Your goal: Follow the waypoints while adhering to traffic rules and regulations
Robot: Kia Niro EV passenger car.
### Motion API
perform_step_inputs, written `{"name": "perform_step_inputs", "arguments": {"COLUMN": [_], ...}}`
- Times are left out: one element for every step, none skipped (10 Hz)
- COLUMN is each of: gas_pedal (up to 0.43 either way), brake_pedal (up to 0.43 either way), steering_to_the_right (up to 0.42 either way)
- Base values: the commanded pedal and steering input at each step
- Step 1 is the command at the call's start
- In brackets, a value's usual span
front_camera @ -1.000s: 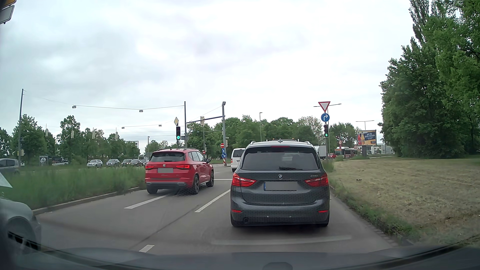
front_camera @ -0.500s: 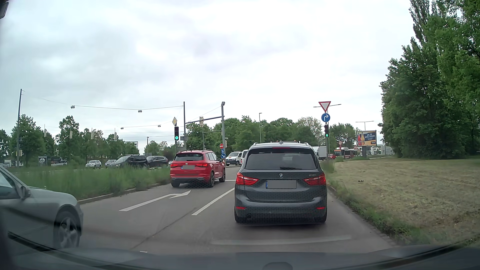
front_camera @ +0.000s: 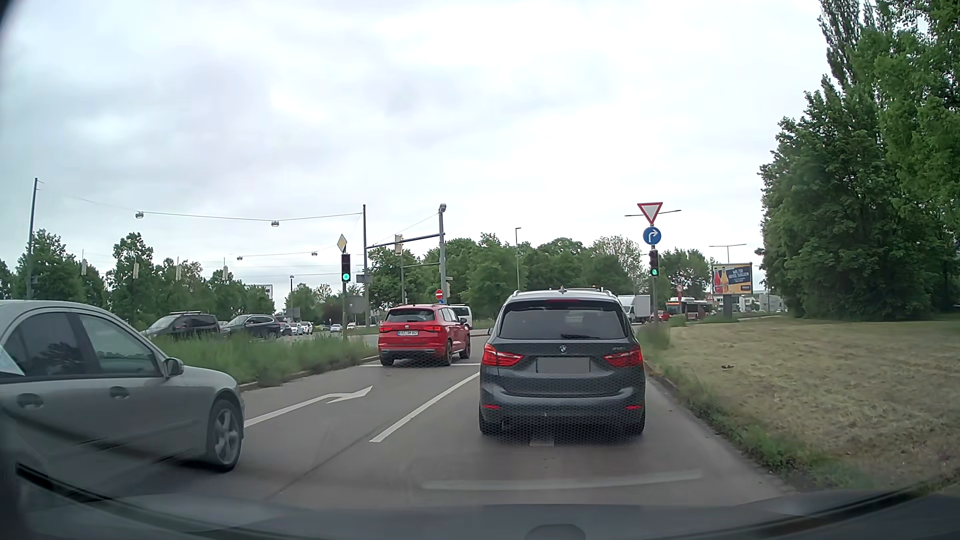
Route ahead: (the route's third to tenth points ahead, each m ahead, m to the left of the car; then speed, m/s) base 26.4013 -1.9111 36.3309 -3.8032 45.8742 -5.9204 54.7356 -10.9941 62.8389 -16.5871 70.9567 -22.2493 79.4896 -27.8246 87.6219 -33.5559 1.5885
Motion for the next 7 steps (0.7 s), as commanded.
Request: {"name": "perform_step_inputs", "arguments": {"gas_pedal": [0.339,0.339,0.339,0.339,0.339,0.358,0.39], "brake_pedal": [0.0,0.0,0.0,0.0,0.0,0.0,0.0], "steering_to_the_right": [0.038,0.038,0.039,0.039,0.039,0.04,0.042]}}
